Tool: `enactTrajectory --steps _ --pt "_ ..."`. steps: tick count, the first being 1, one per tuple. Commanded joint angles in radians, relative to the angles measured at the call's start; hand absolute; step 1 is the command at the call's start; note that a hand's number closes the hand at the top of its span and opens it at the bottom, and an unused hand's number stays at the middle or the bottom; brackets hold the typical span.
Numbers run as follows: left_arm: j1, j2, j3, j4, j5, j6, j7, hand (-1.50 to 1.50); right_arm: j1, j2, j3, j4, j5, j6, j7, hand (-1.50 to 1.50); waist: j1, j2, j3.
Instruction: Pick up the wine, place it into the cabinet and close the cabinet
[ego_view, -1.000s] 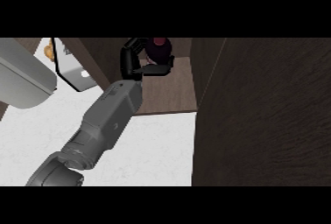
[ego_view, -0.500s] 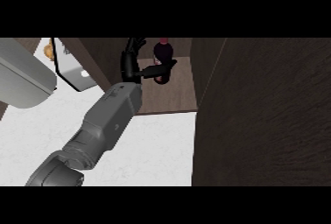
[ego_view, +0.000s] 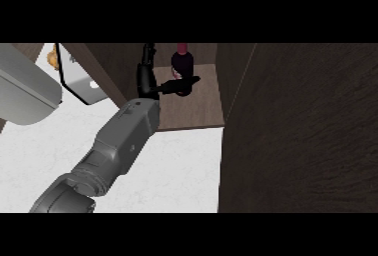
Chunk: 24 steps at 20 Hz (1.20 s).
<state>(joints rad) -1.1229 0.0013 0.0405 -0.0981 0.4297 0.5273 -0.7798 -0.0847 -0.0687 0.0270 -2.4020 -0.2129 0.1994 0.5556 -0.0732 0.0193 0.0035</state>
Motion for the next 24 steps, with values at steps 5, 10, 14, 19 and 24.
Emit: enactTrajectory --steps 5,10,14,19,24 --pt "0.056 0.005 0.032 -0.008 0.01 -0.012 -0.071 -1.5 0.026 0.006 0.002 -0.042 -0.034 0.002 0.001 -1.5 0.008 0.005 -0.005" --pt "0.063 0.038 0.023 0.006 -0.005 -0.08 -0.066 -1.5 0.007 -0.001 0.006 -0.042 -0.047 0.008 0.011 -1.5 -0.002 0.01 -0.005" --pt "0.103 0.029 0.032 -0.014 -0.001 -0.141 -0.125 -1.5 -0.011 0.01 0.026 -0.041 -0.023 -0.013 0.025 -1.5 0.008 0.007 -0.006" --pt "0.07 -0.001 0.022 -0.002 -0.015 -0.124 -0.118 -1.5 0.023 0.021 0.032 -0.023 -0.027 0.007 -0.02 -1.5 0.003 0.008 -0.005" --pt "0.076 -0.001 0.01 -0.002 -0.005 -0.182 -0.097 -1.5 0.015 0.009 0.053 -0.07 -0.012 -0.014 0.037 -1.5 0.006 -0.001 -0.005"
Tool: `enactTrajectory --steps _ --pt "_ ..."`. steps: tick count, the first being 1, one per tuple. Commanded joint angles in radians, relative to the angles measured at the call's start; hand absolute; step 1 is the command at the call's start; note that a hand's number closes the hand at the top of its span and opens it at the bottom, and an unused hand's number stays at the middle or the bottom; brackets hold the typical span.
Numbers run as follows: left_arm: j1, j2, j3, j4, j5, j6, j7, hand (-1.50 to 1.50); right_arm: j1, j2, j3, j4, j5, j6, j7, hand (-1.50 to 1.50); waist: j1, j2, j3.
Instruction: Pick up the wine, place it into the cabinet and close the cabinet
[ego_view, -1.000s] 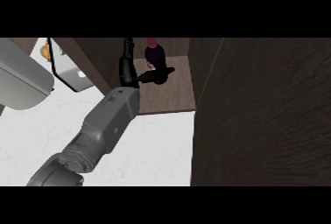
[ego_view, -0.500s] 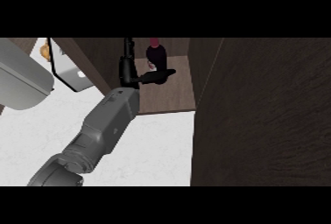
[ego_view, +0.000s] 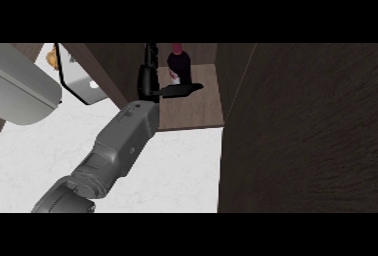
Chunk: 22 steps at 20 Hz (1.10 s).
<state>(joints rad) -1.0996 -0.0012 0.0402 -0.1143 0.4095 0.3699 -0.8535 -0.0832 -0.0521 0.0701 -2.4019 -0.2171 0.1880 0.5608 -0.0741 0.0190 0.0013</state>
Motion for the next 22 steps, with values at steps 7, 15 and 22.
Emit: enactTrajectory --steps 7,15,22 --pt "0.076 0.001 0.009 -0.002 0.09 -0.081 -0.033 -1.5 -0.021 0.0 0.032 -0.078 -0.01 -0.036 0.083 -1.5 0.0 -0.005 -0.004" --pt "0.131 0.001 -0.086 -0.066 0.188 -0.129 -0.035 -1.5 -0.011 0.026 0.071 -0.069 0.031 -0.061 0.066 -1.5 0.01 -0.018 -0.003" --pt "0.254 0.001 -0.281 -0.236 0.298 -0.066 -0.003 -1.5 -0.007 -0.012 0.008 -0.107 -0.022 -0.049 0.091 -1.5 0.014 -0.022 -0.002"
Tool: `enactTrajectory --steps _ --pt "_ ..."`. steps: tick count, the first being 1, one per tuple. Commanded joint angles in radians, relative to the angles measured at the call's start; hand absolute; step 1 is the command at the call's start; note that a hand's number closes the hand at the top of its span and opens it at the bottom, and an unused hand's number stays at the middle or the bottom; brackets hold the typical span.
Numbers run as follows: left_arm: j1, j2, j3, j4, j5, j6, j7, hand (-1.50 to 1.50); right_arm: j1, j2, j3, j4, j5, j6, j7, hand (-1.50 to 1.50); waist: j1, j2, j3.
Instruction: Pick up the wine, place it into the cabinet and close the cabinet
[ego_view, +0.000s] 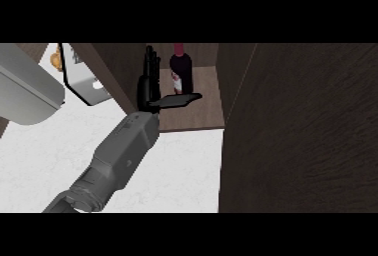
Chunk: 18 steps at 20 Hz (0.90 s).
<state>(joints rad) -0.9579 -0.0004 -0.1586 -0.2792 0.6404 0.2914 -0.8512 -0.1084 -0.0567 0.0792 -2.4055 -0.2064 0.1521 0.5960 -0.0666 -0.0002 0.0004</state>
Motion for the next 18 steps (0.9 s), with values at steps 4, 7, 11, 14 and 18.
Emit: enactTrajectory --steps 4,7,11,14,18 --pt "0.246 0.0 -0.284 -0.307 0.159 0.148 0.031 -1.5 -0.015 0.008 0.017 -0.006 0.029 -0.02 0.003 -1.5 0.03 -0.007 -0.001" --pt "0.309 0.0 -0.375 -0.456 0.17 0.261 0.073 -1.5 0.069 -0.004 -0.007 -0.147 -0.005 -0.039 0.07 -1.5 0.047 -0.009 0.0" --pt "0.445 0.0 -0.49 -0.622 0.158 0.362 0.033 -1.5 0.036 -0.014 -0.005 -0.133 0.011 -0.048 0.069 -1.5 0.06 -0.006 -0.001" --pt "0.496 0.0 -0.513 -0.723 0.09 0.392 0.059 -1.5 0.019 0.014 0.047 -0.11 0.084 -0.078 0.06 -1.5 0.073 -0.006 -0.001" --pt "0.621 0.003 -0.591 -0.911 0.05 0.484 0.078 -1.5 0.067 -0.037 -0.062 -0.133 -0.039 -0.03 0.044 -1.5 0.069 -0.005 0.0"
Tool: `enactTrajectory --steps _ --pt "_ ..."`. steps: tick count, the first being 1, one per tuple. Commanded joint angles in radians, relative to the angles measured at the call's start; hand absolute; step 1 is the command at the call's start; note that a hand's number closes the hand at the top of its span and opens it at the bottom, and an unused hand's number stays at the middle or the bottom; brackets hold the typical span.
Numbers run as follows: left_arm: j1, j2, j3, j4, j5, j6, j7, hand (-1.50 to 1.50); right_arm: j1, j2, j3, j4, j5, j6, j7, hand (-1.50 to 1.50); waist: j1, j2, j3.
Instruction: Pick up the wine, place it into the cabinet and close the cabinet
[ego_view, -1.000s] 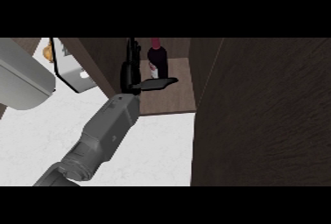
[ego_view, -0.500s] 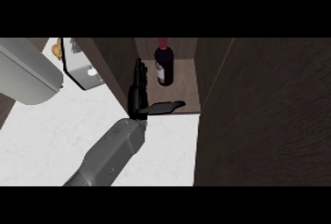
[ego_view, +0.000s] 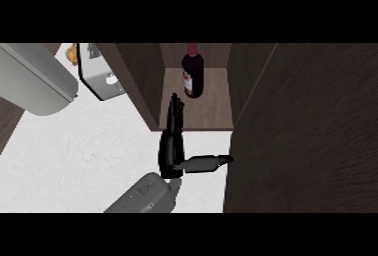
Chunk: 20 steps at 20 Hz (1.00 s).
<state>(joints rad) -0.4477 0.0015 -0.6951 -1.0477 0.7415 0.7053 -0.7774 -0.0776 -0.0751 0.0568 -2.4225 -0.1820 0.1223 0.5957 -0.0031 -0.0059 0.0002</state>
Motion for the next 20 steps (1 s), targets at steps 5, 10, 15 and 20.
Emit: enactTrajectory --steps 5,10,15,20 --pt "0.24 0.077 -0.109 -0.392 -0.114 0.137 0.082 -1.5 0.054 -0.012 -0.031 -0.058 -0.041 0.018 -0.017 -1.5 0.008 0.002 0.0" --pt "0.331 0.123 -0.168 -0.546 -0.197 0.25 0.133 -1.5 0.051 -0.004 0.007 -0.132 -0.031 -0.016 0.031 -1.5 0.007 0.0 0.0" --pt "0.391 0.151 -0.149 -0.663 -0.227 0.201 0.153 -1.5 0.073 -0.038 -0.055 -0.106 -0.117 0.048 0.009 -1.5 0.002 0.003 0.0" --pt "0.456 0.267 -0.184 -0.763 -0.24 0.142 0.191 -1.5 0.044 -0.02 0.003 -0.114 -0.143 0.043 0.089 -1.5 0.002 0.002 0.0"
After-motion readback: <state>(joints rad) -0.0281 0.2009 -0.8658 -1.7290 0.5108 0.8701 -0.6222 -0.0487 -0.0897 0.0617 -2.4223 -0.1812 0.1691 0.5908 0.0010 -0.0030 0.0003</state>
